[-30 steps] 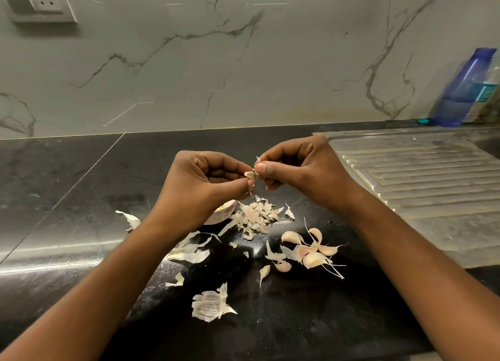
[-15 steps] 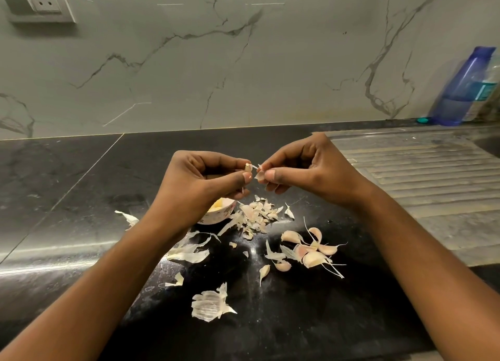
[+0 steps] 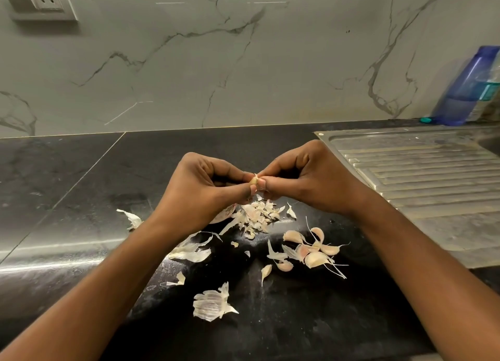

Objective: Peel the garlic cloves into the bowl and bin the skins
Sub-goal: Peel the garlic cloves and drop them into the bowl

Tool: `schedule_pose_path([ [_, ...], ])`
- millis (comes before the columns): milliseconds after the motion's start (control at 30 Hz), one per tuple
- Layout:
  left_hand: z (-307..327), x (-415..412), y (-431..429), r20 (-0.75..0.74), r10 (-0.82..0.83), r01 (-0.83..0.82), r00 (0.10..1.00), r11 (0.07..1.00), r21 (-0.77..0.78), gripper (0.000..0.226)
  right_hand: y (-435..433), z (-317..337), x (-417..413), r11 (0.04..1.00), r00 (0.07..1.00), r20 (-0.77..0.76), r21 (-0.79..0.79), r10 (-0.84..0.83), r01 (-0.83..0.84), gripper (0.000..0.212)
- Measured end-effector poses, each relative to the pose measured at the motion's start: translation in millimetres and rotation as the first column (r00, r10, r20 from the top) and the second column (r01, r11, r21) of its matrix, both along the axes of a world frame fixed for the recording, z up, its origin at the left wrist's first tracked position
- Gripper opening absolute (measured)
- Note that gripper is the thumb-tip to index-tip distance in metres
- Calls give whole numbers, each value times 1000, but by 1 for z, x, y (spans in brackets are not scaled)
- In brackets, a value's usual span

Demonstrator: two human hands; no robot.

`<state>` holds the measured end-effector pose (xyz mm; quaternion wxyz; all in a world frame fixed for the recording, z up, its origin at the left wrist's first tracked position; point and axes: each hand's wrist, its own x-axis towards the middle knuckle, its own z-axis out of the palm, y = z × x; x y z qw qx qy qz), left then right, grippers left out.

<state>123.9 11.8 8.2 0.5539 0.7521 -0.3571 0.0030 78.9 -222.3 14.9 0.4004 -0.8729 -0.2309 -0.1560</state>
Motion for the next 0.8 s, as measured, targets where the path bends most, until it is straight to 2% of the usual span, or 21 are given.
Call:
schedule_pose_path([
  [300,-1,0,-1,-23,-5,4,1000,1000,-6,18,1,-3,3,999,996,75,-26,-40,42,6],
  [667,2,1,1,-20,-12,12,1000,1000,-1,25,-5,1,0,991,999,-45,134,11,-5,14],
  [800,1,1,1,14,-1,1,1000,1000,11,24,-3,1,1,993,998,-61,116,29,-21,17],
])
